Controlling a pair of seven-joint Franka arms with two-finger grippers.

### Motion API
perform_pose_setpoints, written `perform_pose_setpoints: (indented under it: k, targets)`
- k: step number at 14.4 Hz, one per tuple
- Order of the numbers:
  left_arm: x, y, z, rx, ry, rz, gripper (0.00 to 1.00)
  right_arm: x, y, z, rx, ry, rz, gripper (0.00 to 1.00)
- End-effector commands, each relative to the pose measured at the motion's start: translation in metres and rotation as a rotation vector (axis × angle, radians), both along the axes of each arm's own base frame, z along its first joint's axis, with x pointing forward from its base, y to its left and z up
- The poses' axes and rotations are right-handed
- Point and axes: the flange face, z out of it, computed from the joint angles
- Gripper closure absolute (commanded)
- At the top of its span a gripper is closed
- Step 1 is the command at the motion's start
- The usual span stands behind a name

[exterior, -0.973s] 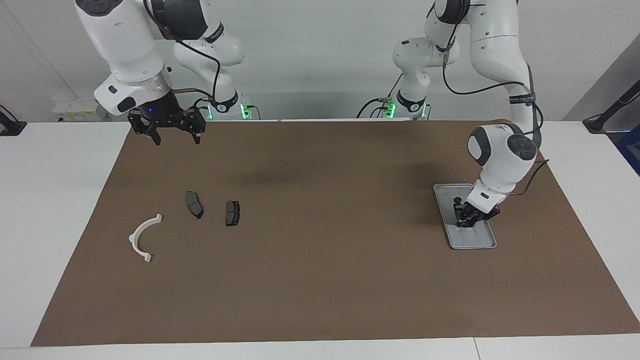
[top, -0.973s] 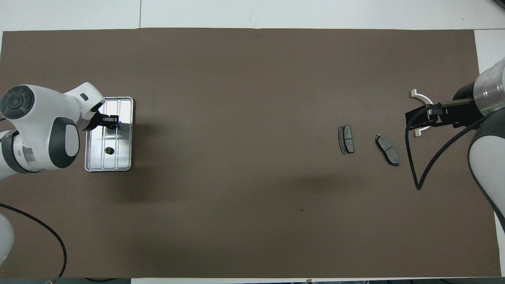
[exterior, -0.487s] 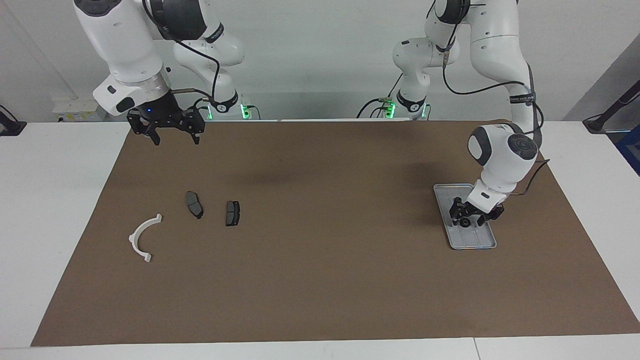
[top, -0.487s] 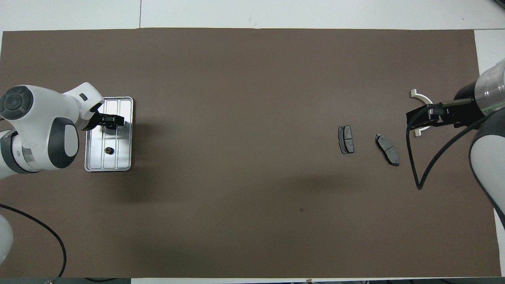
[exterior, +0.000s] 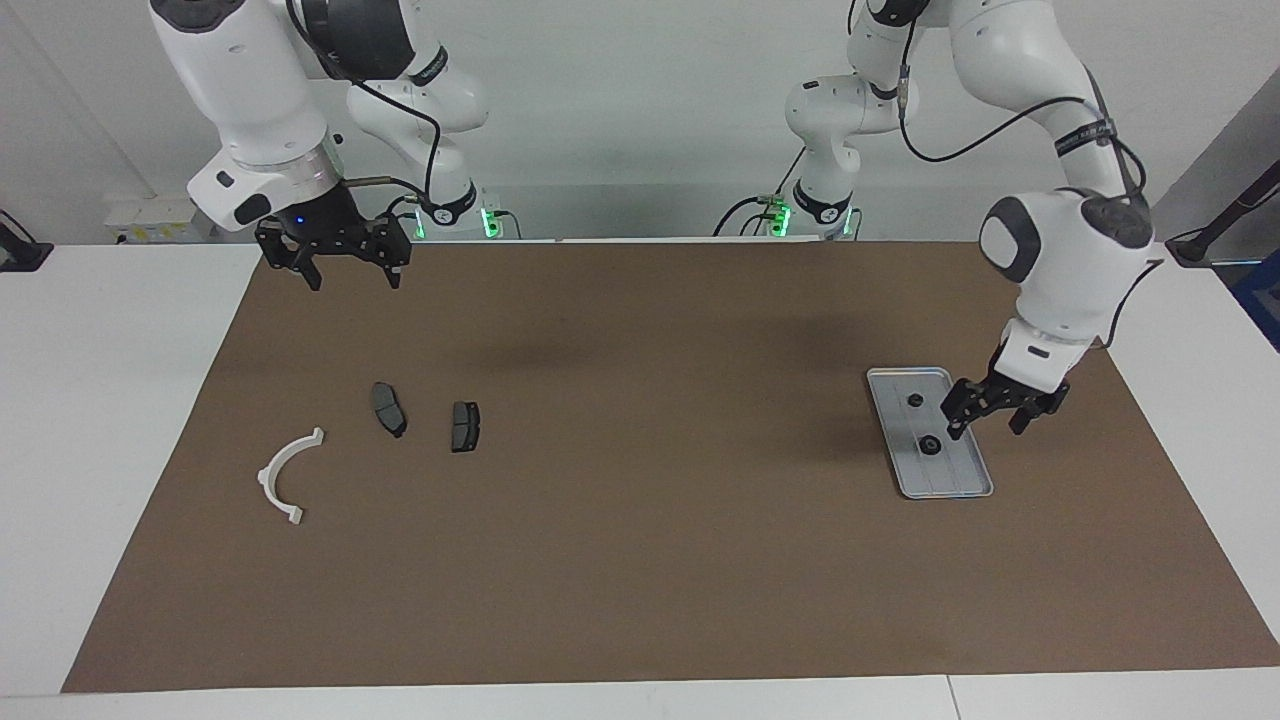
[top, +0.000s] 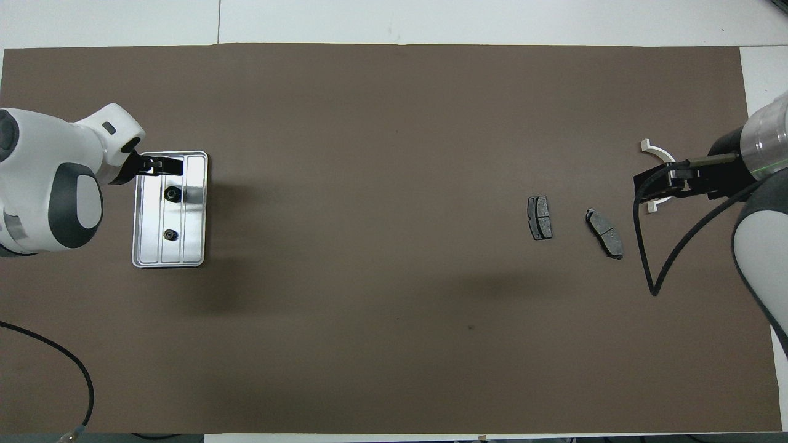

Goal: Pick bearing gear from pile to tray

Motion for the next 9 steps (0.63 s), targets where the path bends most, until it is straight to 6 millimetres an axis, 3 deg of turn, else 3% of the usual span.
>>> perform_pose_setpoints:
  k: [1,5,9]
  targets:
    - [-0.039,0.016,0.070,-0.020,-0.009,0.090,0.00,-0.005,-0.001,0.001,0.007,-0.012,0.022,0.00]
    - [-0.072,0.012,0.130,-0.017,0.090,0.082,0.00,-0.005,0.000,0.001,0.007,-0.011,0.023,0.00]
    - [-0.087,-0.004,0.143,-0.018,0.198,0.043,0.00,-0.006,0.000,0.002,0.007,-0.014,0.023,0.00]
